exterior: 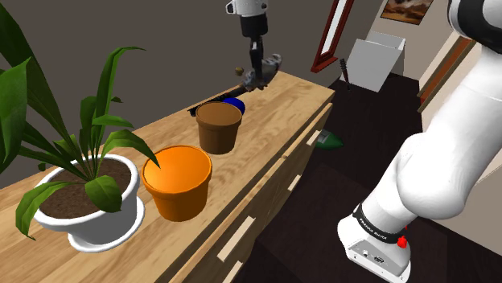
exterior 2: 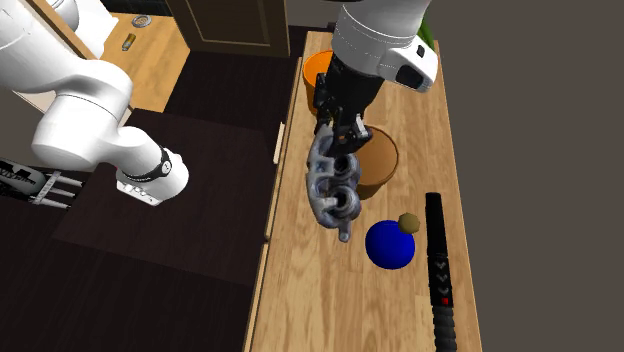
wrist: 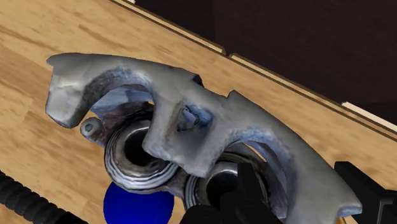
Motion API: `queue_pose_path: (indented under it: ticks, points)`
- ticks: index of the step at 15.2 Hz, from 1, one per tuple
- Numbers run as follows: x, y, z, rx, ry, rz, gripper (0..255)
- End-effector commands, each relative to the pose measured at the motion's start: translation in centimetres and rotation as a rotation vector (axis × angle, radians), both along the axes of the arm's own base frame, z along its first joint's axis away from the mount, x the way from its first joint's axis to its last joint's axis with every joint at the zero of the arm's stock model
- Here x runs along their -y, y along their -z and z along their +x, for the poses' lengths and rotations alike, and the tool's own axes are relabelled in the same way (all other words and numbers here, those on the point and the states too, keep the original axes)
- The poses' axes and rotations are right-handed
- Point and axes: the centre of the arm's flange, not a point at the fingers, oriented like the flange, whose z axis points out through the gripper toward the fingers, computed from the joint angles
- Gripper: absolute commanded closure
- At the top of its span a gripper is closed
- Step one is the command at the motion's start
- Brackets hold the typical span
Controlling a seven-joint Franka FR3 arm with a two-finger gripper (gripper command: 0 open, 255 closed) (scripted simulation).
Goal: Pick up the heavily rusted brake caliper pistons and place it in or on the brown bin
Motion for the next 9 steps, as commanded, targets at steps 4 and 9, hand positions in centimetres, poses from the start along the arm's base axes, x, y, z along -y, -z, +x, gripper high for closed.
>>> queue_pose_path:
  ticks: [4,9]
  points:
    - [-5.8,-1.0,2.6,0.001,0.000,0.000,255]
    - [-11.8,-1.9,5.4,0.001,0.000,0.000,255]
